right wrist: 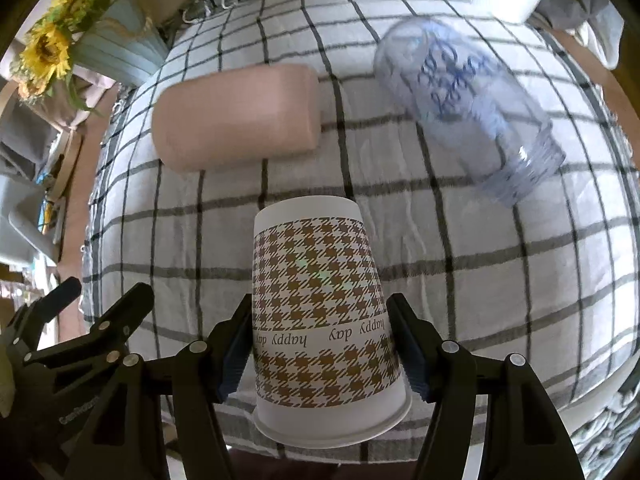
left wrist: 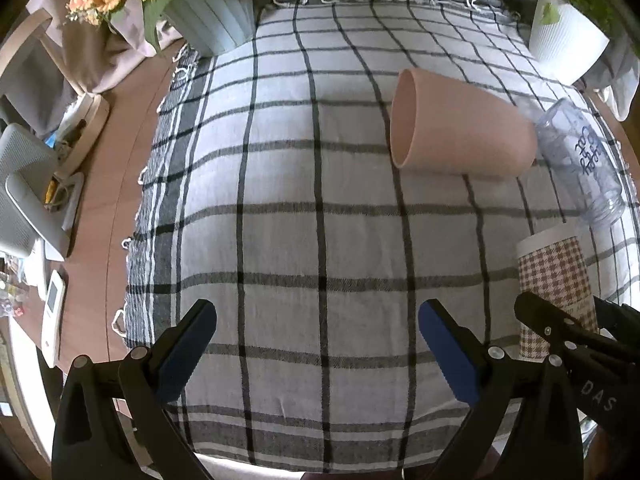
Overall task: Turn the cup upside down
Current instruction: 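Lift the paper cup with the right gripper and rotate it rim-down, then lower the inverted paper cup onto the cloth and open the right gripper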
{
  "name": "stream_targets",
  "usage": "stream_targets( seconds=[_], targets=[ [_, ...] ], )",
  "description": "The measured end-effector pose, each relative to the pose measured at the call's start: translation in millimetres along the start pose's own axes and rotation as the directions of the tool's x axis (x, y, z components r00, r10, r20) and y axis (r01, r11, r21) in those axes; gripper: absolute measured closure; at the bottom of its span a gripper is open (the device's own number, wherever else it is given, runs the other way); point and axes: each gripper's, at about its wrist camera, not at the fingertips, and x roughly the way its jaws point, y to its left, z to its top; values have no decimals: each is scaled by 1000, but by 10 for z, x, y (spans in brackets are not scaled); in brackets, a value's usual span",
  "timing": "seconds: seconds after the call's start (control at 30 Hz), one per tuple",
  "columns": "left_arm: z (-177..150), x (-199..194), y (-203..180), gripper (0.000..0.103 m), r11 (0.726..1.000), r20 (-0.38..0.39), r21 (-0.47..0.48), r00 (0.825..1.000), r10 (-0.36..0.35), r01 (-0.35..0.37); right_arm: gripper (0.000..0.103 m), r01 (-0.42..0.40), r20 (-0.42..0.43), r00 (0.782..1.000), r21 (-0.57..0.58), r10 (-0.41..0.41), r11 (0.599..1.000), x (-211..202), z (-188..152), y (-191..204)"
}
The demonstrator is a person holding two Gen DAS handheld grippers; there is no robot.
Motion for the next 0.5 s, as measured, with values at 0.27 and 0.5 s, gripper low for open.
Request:
stream_targets(
  seconds=[0.27,0.5],
  targets=[
    [-21,-4,-18,0,1000,-9,-3,1000,13,-13,24,-6,19,1000,24,5,1000,-8,-19,-53],
    [52,-292,-110,0,999,32,-29,999,-43,44,21,-10,108,994,65,3,998,-395,-22,-177]
  ],
)
